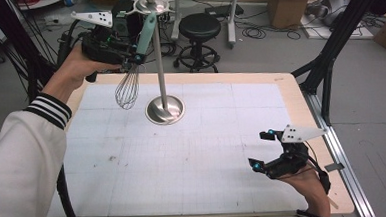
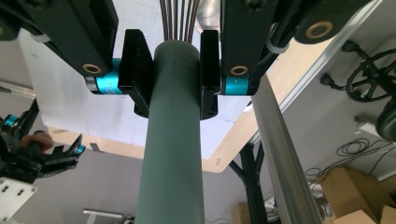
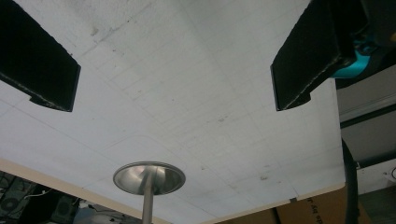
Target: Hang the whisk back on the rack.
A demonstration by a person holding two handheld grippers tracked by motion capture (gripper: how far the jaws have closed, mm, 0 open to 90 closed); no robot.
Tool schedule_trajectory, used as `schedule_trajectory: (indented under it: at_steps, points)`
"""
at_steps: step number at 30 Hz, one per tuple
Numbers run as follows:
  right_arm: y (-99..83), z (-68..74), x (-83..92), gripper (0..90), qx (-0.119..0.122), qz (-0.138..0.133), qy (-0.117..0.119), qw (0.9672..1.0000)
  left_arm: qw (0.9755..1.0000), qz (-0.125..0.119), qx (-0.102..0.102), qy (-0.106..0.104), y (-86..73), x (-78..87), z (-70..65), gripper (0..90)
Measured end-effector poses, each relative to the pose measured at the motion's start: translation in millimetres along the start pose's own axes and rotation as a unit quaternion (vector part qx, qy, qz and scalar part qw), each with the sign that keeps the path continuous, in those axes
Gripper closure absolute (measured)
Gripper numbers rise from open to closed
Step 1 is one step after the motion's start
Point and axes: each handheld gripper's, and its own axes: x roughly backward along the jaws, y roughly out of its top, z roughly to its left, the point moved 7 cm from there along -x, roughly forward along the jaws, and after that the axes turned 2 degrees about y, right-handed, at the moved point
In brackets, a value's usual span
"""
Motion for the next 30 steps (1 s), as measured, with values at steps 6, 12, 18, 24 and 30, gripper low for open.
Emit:
schedule_trajectory:
  at_steps: [6,12,18,24,30]
  points:
    - [-0.6,-0.6,-0.1,0.4,-0.002,0.001,0.0,1.0,0.9999,0.006,0.005,0.01,-3.5,-1.8,5.4,69.4]
    - [-1.4,-1.0,-0.7,0.5,-0.002,0.002,-0.001,1.0,0.9998,0.009,-0.002,0.015,-4.2,-5.1,6.0,69.3]
    - [-1.6,-1.1,-0.2,0.4,-0.005,0.002,-0.001,1.0,0.9996,0.01,0.002,0.025,-4.4,-10.1,5.4,68.7]
    - [-1.3,-1.3,0.0,0.5,-0.003,0.001,0.0,1.0,0.9987,0.017,0.012,0.048,-5.0,-11.4,7.0,60.5]
    - [-0.5,-1.4,0.2,0.5,-0.001,-0.001,0.0,1.0,0.9976,0.022,-0.002,0.065,-7.9,-2.2,2.0,45.3]
